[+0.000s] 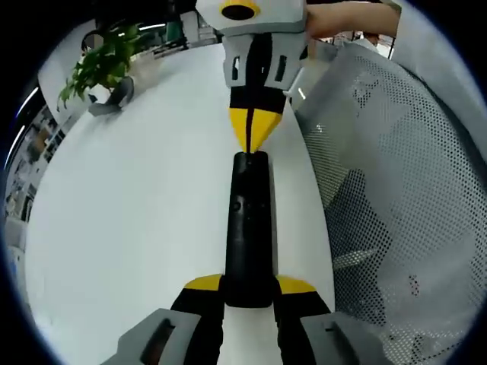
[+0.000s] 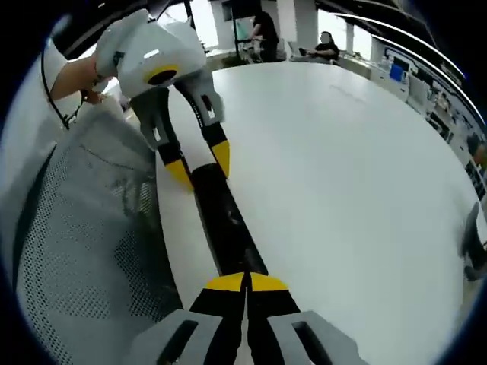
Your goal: Press the specified remote control buttons in sequence, fully releasing each button before pressing the next.
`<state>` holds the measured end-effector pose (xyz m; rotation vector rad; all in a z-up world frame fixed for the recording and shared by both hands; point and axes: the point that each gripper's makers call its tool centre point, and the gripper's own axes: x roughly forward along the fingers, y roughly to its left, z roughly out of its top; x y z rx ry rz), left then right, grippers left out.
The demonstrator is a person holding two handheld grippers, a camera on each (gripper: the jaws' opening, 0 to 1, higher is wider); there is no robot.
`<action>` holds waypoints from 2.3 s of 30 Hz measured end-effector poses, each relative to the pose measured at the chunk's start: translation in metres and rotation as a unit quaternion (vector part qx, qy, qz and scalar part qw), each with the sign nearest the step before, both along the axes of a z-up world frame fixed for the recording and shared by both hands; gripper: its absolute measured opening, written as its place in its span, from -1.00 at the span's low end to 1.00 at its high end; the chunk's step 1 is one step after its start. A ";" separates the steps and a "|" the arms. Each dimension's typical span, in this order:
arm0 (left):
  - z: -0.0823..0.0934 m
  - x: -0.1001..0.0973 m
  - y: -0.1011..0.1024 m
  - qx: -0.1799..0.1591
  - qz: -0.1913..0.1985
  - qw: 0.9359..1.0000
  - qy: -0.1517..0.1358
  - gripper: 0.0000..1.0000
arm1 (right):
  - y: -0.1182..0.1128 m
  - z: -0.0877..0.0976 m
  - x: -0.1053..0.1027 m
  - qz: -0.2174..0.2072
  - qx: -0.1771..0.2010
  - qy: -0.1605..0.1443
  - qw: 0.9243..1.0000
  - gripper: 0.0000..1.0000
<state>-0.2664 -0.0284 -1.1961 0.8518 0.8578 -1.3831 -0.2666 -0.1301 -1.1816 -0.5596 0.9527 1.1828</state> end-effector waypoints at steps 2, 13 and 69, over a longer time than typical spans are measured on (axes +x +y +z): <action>0.000 0.000 -0.001 0.006 0.002 1.000 0.000 -0.51 | 0.001 -0.001 0.001 -0.005 -0.009 0.003 1.000 -1.00; -0.001 0.000 0.000 0.000 -0.004 1.000 0.001 -0.51 | 0.001 -0.004 0.002 0.074 -0.101 -0.007 0.992 -1.00; -0.001 0.001 0.001 -0.006 0.032 0.999 0.010 -0.50 | 0.010 -0.002 0.000 0.050 -0.046 -0.037 0.997 -1.00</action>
